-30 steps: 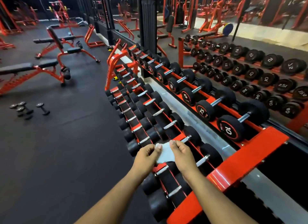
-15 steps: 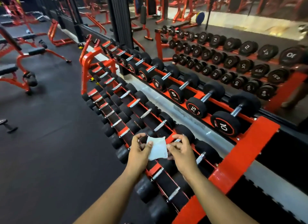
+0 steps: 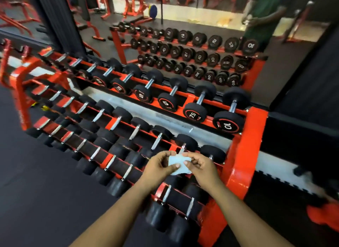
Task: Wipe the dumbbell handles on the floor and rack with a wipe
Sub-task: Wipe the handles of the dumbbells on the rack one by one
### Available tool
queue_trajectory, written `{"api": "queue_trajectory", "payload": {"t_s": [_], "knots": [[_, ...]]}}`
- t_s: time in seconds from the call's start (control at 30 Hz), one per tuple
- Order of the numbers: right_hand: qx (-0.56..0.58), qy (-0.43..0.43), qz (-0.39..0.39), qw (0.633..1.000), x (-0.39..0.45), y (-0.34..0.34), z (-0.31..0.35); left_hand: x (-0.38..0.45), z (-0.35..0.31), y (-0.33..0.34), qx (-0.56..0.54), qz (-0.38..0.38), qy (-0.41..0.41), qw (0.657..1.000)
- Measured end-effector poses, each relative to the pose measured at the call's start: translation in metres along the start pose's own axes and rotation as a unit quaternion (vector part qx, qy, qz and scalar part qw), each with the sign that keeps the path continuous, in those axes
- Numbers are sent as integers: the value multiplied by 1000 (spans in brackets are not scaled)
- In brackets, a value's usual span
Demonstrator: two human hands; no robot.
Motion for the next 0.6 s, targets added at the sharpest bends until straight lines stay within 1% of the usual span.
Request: {"api": "queue_trajectory", "payload": {"t_s": [0.07, 0.13, 0.27, 0.33, 0.5, 0.53, 0.6], "knots": [[-7, 5, -29, 1000, 3, -6, -3, 12, 2, 0, 69, 32, 9, 997], [-11, 7, -50, 999, 6, -14, -9, 25, 1, 3, 134, 42, 25, 990], [-40, 0, -82, 996, 17, -33, -21, 50, -1, 18, 152, 71, 27, 986], [-80, -15, -98, 992, 25, -44, -27, 62, 0, 27, 132, 86, 16, 987], [-163, -54, -160, 972, 45, -64, -51, 89, 10, 54, 28, 100, -51, 993], [-175, -57, -165, 969, 46, -64, -53, 91, 11, 57, 4, 98, -60, 993], [-180, -36, -164, 969, 54, -68, -64, 100, 20, 66, -25, 95, -80, 992]]}}
Point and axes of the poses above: each hand's wrist, its own x-axis towards the middle knuckle, its own y-axis out of the palm, z = x × y, the point moved 5 cm from there along x, towards the middle knuckle, and after that the axes turned 1 degree about -x, right-handed, at the moved point
